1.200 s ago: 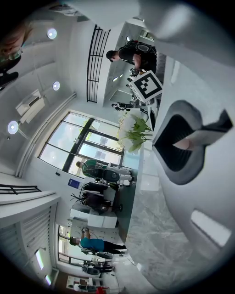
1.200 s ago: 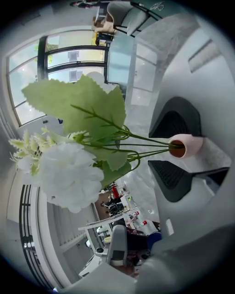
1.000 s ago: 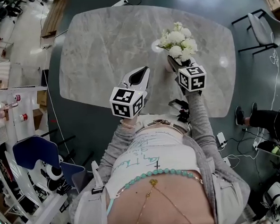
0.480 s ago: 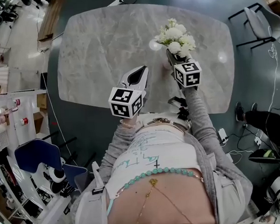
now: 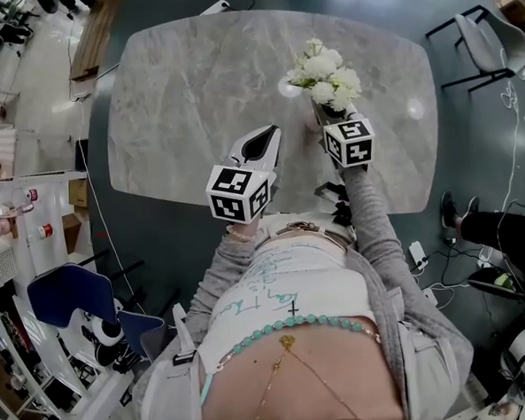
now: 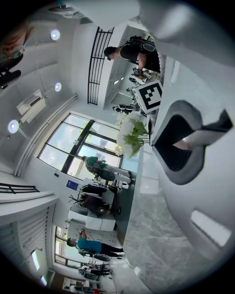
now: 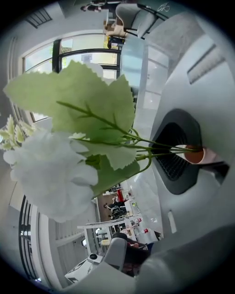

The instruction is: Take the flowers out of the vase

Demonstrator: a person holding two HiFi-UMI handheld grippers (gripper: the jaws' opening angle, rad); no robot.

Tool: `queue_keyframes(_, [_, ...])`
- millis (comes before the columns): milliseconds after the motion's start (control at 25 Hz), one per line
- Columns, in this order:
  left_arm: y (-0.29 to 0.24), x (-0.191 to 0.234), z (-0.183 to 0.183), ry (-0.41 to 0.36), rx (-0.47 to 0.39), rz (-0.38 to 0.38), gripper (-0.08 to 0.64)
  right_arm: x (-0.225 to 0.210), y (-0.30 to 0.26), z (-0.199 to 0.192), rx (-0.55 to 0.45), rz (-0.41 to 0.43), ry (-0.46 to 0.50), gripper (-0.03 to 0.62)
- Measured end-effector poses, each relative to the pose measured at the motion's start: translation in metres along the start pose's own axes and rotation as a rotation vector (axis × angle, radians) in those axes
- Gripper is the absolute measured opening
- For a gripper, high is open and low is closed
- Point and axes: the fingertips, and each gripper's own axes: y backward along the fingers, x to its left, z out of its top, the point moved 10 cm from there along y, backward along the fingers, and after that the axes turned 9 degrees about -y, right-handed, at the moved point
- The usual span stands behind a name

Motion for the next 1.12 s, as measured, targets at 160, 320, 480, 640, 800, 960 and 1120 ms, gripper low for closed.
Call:
queue_keyframes(160, [-0.001,0.001,-0.001,0.002,0.002,-0.008,0.002,-0.002,-0.001,-0.001,-0.003,0.001,-0.007,0.035])
queue_keyframes(320, [-0.001,0.001,0.0,0.003,0.003,-0.012,0.002,-0.003,0.001,-0.001,-0.011,0.002,-0.017,0.035])
queue_keyframes(480, [-0.001,0.0,0.001,-0.001,-0.003,-0.011,0.002,-0.004,0.003,-0.001,-0.014,-0.001,-0.018,0.035])
queue_keyframes(640, [-0.002,-0.002,0.0,-0.002,0.0,-0.016,0.002,-0.005,0.007,-0.001,-0.018,0.0,-0.016,0.035])
queue_keyframes(800, [-0.004,-0.004,-0.001,-0.005,0.001,-0.024,0.002,-0.007,0.012,0.001,-0.031,-0.002,-0.009,0.035])
queue_keyframes(960, [-0.003,-0.004,0.001,-0.005,0.002,-0.028,0.002,-0.005,0.016,0.005,-0.039,0.0,0.001,0.035])
queue_keyframes(1120, [-0.004,-0.002,0.0,-0.006,0.001,-0.03,0.002,-0.002,0.018,0.009,-0.06,-0.001,0.011,0.035])
